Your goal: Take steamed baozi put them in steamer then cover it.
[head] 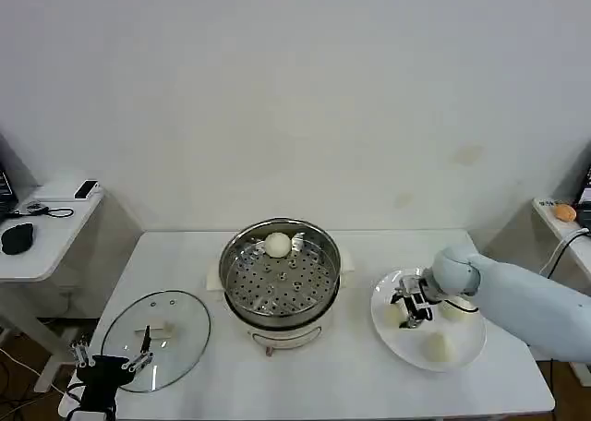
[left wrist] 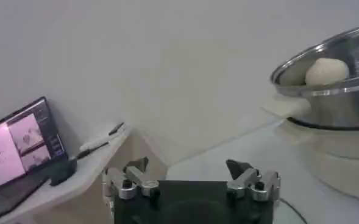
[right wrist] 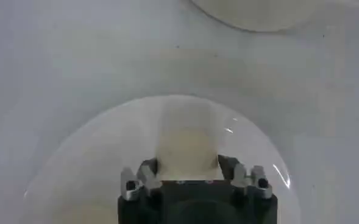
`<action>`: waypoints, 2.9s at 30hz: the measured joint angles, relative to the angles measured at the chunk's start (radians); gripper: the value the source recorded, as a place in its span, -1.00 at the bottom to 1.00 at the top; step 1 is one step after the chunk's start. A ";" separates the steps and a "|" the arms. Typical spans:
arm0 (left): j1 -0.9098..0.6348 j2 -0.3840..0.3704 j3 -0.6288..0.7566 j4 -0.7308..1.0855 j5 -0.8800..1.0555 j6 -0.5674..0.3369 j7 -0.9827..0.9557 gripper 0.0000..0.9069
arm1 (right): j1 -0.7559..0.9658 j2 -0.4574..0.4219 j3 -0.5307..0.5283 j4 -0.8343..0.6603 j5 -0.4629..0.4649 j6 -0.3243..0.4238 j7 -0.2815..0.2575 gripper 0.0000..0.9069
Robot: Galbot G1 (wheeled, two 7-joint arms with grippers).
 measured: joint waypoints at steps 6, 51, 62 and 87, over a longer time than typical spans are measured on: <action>0.003 0.004 -0.003 -0.007 -0.003 0.002 0.000 1.00 | 0.056 -0.027 -0.021 0.020 0.022 -0.005 -0.011 0.42; -0.024 0.017 -0.048 -0.045 -0.017 0.011 0.005 1.00 | 0.614 0.571 -0.382 -0.070 0.619 -0.293 0.200 0.44; -0.026 0.019 -0.054 -0.041 -0.014 0.008 0.004 1.00 | 0.533 0.681 -0.376 -0.152 0.667 -0.356 0.241 0.44; -0.023 0.015 -0.045 -0.040 -0.008 0.004 0.005 1.00 | 0.534 0.685 -0.388 -0.148 0.654 -0.378 0.229 1.00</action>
